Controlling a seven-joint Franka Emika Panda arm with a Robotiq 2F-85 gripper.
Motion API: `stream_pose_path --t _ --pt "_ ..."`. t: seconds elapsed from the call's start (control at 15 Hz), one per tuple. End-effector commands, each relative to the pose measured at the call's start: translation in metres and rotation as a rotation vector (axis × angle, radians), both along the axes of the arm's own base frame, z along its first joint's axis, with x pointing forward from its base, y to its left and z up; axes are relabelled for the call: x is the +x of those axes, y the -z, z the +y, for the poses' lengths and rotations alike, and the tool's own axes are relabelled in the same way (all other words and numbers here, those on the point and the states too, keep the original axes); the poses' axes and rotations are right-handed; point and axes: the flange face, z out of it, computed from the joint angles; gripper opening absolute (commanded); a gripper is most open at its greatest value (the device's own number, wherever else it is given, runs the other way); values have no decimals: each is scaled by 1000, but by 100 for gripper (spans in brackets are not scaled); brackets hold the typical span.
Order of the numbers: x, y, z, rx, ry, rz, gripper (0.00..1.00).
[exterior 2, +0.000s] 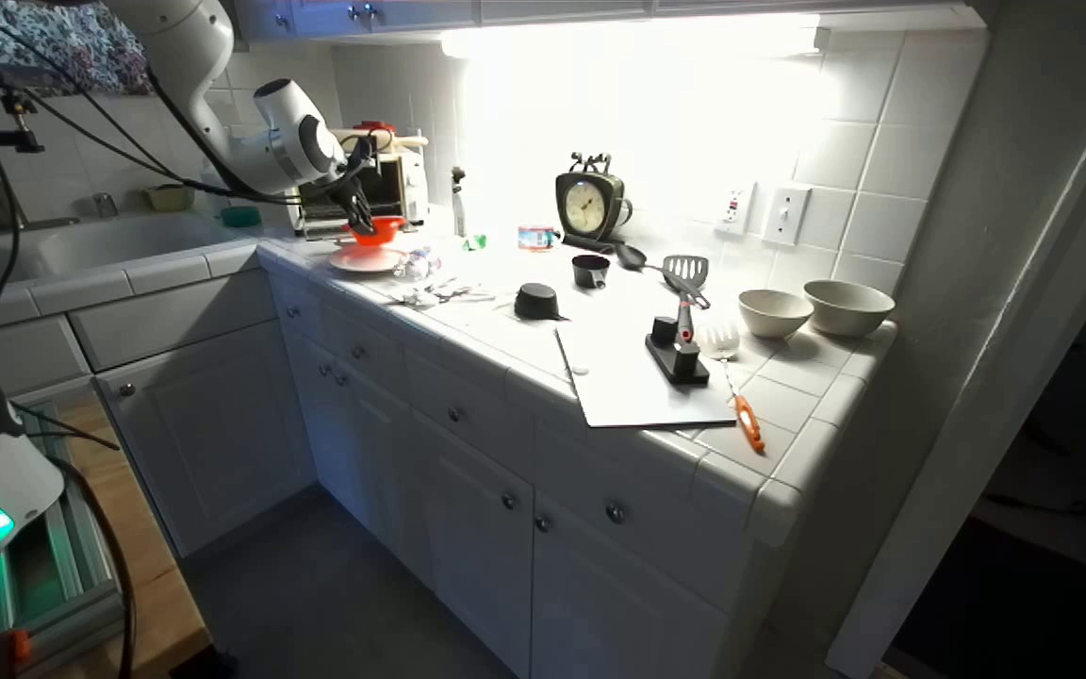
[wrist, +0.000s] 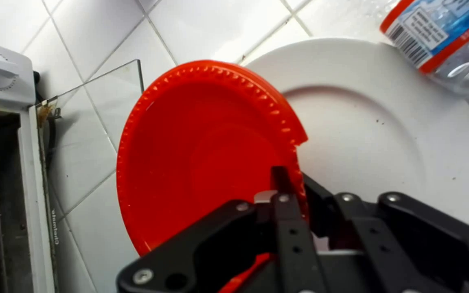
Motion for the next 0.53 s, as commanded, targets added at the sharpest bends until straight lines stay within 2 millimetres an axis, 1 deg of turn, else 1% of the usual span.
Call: stream_pose_path --t 0.0,0.33,0.47 --pt "-1 -21 14 48 -9 -14 2" --pt "2 -55 40 72 -54 -49 2" --pt "6 -63 49 73 -70 -52 2"
